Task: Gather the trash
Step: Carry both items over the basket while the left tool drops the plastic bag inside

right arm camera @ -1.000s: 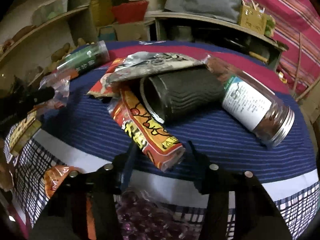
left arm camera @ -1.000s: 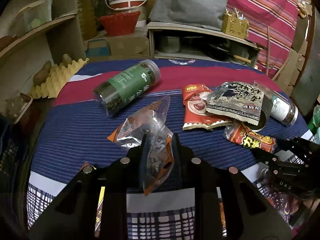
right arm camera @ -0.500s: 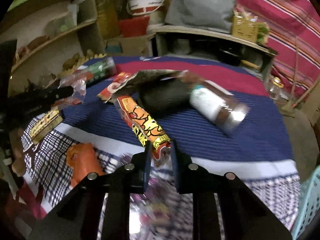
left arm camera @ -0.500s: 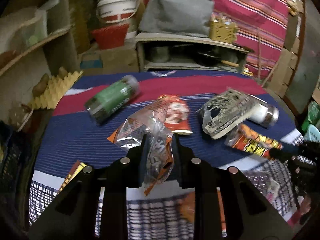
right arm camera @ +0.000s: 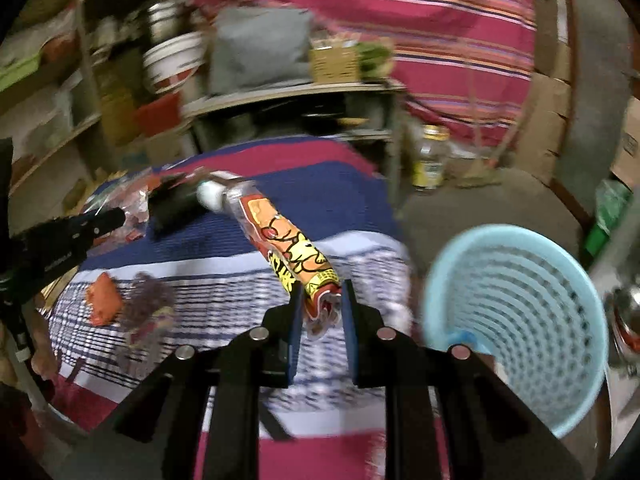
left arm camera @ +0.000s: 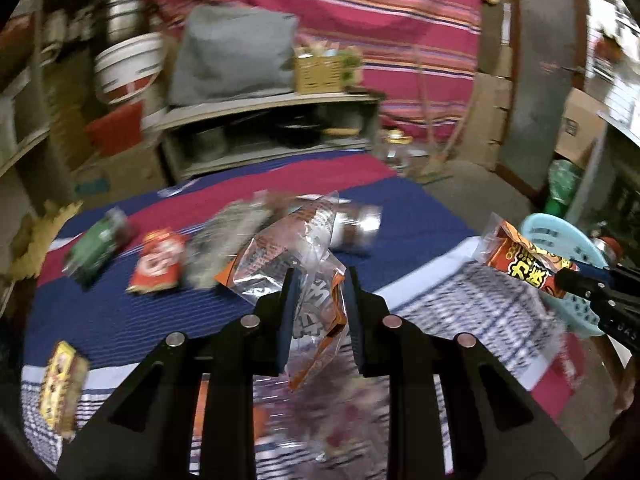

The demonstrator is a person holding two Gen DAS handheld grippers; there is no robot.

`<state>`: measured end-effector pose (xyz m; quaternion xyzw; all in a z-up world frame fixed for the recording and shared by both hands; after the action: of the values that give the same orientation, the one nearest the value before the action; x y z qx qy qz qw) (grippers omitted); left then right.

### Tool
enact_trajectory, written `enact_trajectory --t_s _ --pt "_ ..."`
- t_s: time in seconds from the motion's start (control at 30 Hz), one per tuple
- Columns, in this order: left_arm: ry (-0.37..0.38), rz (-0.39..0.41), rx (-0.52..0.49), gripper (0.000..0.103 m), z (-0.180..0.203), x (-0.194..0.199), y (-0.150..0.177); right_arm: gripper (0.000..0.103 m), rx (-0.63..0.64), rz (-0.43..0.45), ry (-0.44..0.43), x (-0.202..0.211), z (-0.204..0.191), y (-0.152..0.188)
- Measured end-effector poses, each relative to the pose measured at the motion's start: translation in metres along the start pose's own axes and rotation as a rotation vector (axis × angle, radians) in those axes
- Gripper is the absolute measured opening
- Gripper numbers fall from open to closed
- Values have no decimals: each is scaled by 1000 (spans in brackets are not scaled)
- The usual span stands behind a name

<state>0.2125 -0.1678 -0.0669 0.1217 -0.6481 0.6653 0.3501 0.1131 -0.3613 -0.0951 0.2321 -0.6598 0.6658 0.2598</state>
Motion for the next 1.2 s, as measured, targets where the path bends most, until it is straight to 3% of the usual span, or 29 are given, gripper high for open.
enact_trajectory --t_s 0.2,0.47,0.67,1.0,1.07,1.2 --pt "93 -21 -75 22 77 -13 9 19 -129 12 134 28 81 31" --pt "219 -31 -161 22 176 -22 16 19 -194 6 286 48 141 58" --pt "281 -33 -235 23 234 -31 26 19 -271 -20 318 49 172 76" --pt "362 -100 -247 26 292 -56 38 19 -335 -21 331 51 205 90" --pt "360 -105 -254 28 297 -59 40 19 -340 -26 332 49 209 93" --pt "371 -102 -240 51 298 -57 38 19 -351 -32 331 46 210 97"
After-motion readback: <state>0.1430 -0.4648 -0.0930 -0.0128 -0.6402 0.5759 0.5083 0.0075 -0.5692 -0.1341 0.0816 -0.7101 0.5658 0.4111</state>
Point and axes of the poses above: each gripper's, at about its wrist camera, not at the fingertips, and x roughly against the way its jaws point, z to its right, y to its underside, the point moved 8 cm from there along -x, roughly the way its jaws point, and after that the axes turned 11 degrees about x, right-handed, at the moved point
